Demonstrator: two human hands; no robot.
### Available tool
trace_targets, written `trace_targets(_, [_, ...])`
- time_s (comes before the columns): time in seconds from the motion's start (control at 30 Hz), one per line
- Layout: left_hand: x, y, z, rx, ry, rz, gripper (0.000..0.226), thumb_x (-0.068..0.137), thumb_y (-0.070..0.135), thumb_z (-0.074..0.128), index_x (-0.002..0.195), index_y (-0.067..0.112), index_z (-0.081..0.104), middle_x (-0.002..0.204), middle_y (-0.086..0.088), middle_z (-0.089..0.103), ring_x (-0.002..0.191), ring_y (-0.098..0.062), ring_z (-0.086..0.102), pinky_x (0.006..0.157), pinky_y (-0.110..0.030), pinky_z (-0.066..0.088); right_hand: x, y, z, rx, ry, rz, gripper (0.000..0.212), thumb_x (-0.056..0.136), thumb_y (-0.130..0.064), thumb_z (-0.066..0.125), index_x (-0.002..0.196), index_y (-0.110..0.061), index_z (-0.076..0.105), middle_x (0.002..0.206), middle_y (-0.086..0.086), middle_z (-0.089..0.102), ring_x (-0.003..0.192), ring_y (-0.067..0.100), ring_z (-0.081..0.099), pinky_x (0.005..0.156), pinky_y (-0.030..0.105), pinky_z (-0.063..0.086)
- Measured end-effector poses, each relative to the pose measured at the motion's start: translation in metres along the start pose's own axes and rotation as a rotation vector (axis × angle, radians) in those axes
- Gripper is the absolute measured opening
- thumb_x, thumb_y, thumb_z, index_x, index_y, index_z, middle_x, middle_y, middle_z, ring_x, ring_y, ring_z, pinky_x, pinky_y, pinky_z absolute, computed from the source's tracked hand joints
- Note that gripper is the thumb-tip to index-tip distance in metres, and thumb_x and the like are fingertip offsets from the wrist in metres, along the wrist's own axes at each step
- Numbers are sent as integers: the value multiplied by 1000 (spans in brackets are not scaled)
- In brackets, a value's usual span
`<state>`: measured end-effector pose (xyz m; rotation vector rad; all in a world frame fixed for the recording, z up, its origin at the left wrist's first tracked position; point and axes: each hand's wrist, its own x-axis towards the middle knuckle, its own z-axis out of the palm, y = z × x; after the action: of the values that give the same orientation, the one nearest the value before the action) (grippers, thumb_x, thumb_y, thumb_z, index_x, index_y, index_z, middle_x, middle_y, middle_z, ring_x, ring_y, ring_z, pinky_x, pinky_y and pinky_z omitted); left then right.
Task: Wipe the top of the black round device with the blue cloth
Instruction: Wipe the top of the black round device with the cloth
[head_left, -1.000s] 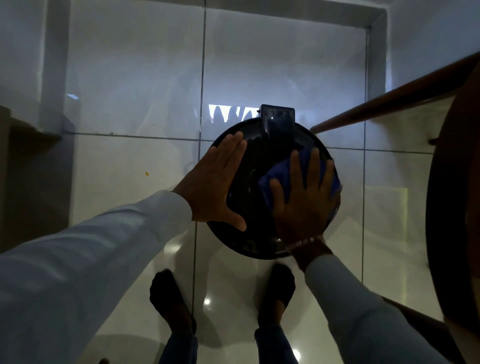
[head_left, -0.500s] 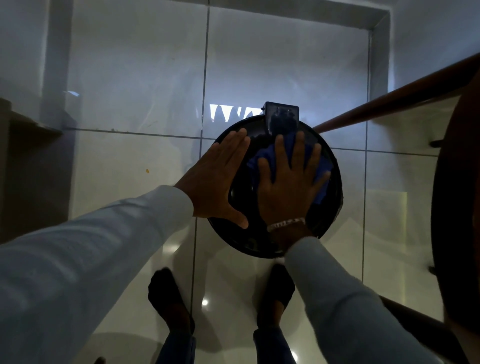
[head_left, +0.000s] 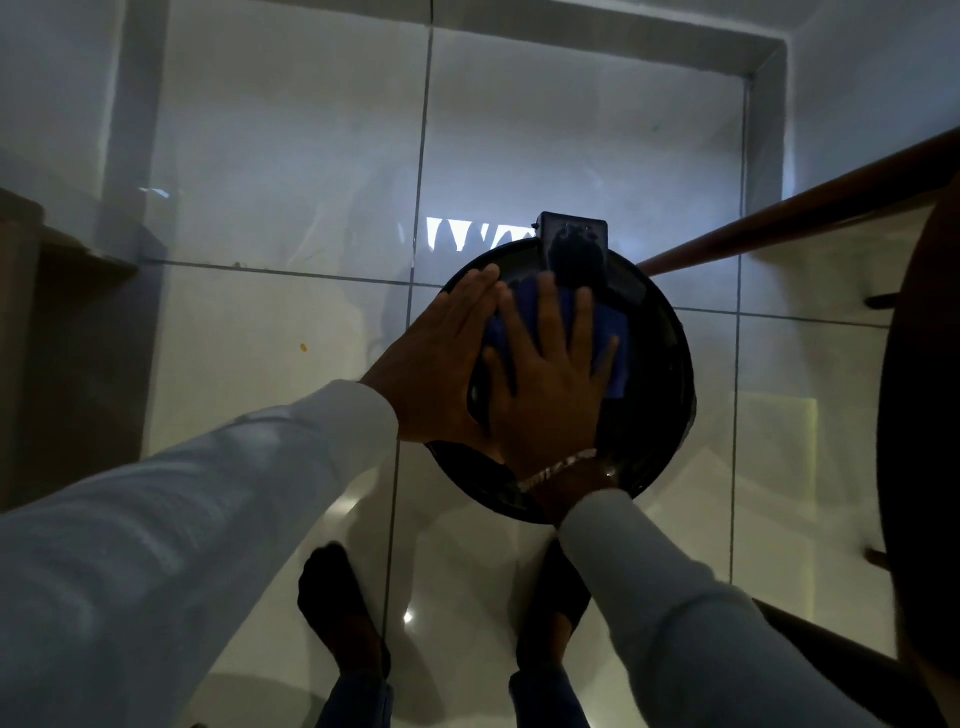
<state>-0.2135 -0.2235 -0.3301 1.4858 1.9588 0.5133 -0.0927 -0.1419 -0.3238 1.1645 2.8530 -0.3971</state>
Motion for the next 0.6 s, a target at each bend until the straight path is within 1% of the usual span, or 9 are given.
trace_targets(0.1, [-1,3,-3,21,-17,1,141,47,76,70,149,10,-3,161,-9,-5,147,-18,-10,121,-36,5,-33,31,-1,-68,-37,-244,55,96,-55,25,146,-32,31,158,2,25,148,30,9,115,59,4])
trace_targets(0.17, [0,9,-9,33,-80,-13,143,47,72,74,149,13,-7,161,-6,-11,145,-15,-15,119,-33,2,-45,54,-4,-105,-67,-326,54,95,-55,28,145,-34,31,158,0,25,148,29,10,114,62,10])
trace_targets(0.23, [5,10,-22,40,-185,-13,137,54,60,78,148,14,-10,160,-5,-15,145,-17,-15,117,-31,3,-43,62,-6,-115,-85,-353,54,95,-55,31,145,-36,29,159,-2,23,148,29,9,114,63,12])
trace_targets(0.3, [17,7,-43,126,-253,32,122,66,39,78,149,15,-8,161,-6,-11,147,-20,-7,115,-28,5,-40,62,-6,-108,-99,-360,53,95,-54,33,146,-39,26,159,-4,21,148,27,7,115,62,11])
trace_targets(0.37, [37,7,-63,308,-269,178,108,73,20,70,149,13,-7,161,-9,-7,147,-21,-5,118,-31,4,-40,61,-5,-104,-99,-352,53,94,-54,32,145,-41,27,159,-5,22,148,26,7,115,60,11])
trace_targets(0.4, [51,9,-71,412,-311,248,109,73,19,69,148,12,-10,161,-10,-8,147,-21,-7,118,-34,3,-41,61,-3,-108,-89,-347,52,94,-54,32,144,-41,28,158,-6,23,148,26,8,115,59,11])
trace_targets(0.5, [99,24,-79,700,-580,303,138,58,38,84,146,14,-19,159,-9,-17,147,-25,-13,119,-43,5,-43,64,0,-99,-56,-384,52,94,-54,33,144,-40,29,158,-4,26,148,28,11,115,59,12])
trace_targets(0.53, [110,27,-79,751,-639,308,147,50,44,87,145,15,-21,159,-7,-20,147,-25,-14,118,-44,4,-42,67,-1,-101,-35,-404,53,94,-54,32,145,-39,29,157,-2,26,148,29,12,114,61,14])
trace_targets(0.6, [125,27,-77,787,-673,355,155,42,54,87,144,16,-23,158,-6,-23,146,-25,-15,118,-45,3,-44,73,0,-88,21,-379,54,93,-55,34,144,-37,32,157,2,28,147,31,14,114,63,14])
